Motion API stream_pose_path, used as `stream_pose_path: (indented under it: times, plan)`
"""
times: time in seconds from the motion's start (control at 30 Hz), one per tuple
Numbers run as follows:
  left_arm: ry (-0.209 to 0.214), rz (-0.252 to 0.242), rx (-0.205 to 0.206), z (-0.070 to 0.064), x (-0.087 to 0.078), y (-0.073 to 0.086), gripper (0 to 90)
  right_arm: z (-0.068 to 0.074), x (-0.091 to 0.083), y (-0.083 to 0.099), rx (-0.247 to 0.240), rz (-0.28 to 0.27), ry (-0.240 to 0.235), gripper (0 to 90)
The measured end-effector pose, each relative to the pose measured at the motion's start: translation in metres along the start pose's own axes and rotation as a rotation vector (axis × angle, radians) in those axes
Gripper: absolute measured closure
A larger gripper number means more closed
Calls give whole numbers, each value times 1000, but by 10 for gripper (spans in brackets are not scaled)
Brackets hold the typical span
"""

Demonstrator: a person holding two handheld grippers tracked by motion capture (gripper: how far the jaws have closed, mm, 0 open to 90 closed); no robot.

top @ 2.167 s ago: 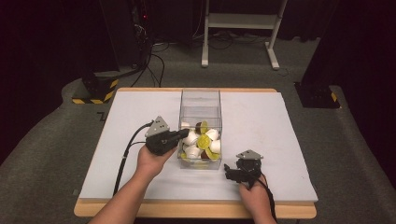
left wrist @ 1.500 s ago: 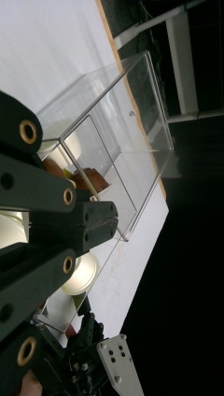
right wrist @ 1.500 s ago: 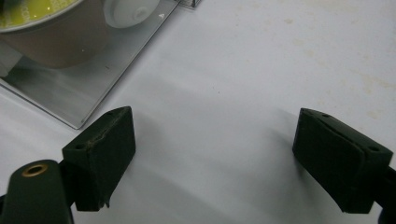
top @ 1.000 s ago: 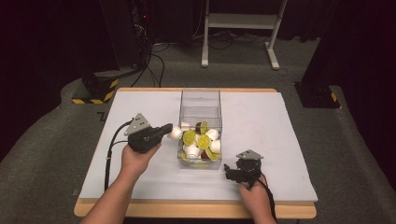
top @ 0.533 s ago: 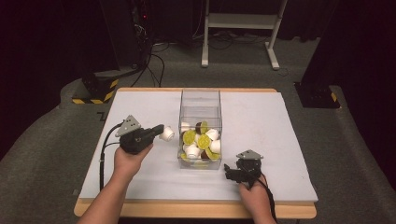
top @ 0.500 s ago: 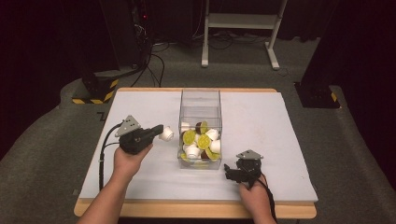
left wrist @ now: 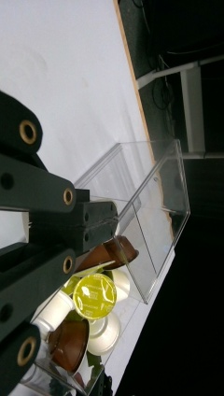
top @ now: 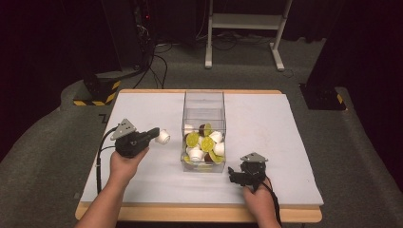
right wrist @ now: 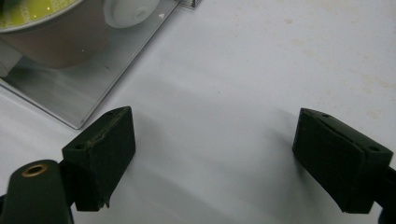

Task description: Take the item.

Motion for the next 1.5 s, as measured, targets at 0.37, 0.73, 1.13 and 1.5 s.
stream_pose_path:
  times: [0.37,0.73,1.13,1.5]
  plan:
    - [-45,7,6,23,-7,1,900,0,0,0,0,0,0,131]
    - [-89,5,-1,44,-11,5,900,0,0,0,-3,-1,-1,131]
    - [-169,-2,7,77,-4,10,900,0,0,0,-2,-1,-1,131]
    - [-216,22,62,95,10,28,900,0,0,0,1,0,0,132]
Point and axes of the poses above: each handheld gripper's, and its own axes: x roughly forward along the jaws, y roughly out of its underside, z roughly to its left, the point moved 6 cm from there along x, roughly forward along the jaws, and after that the axes turned 10 degrees about -z, right-handed, at the moved point
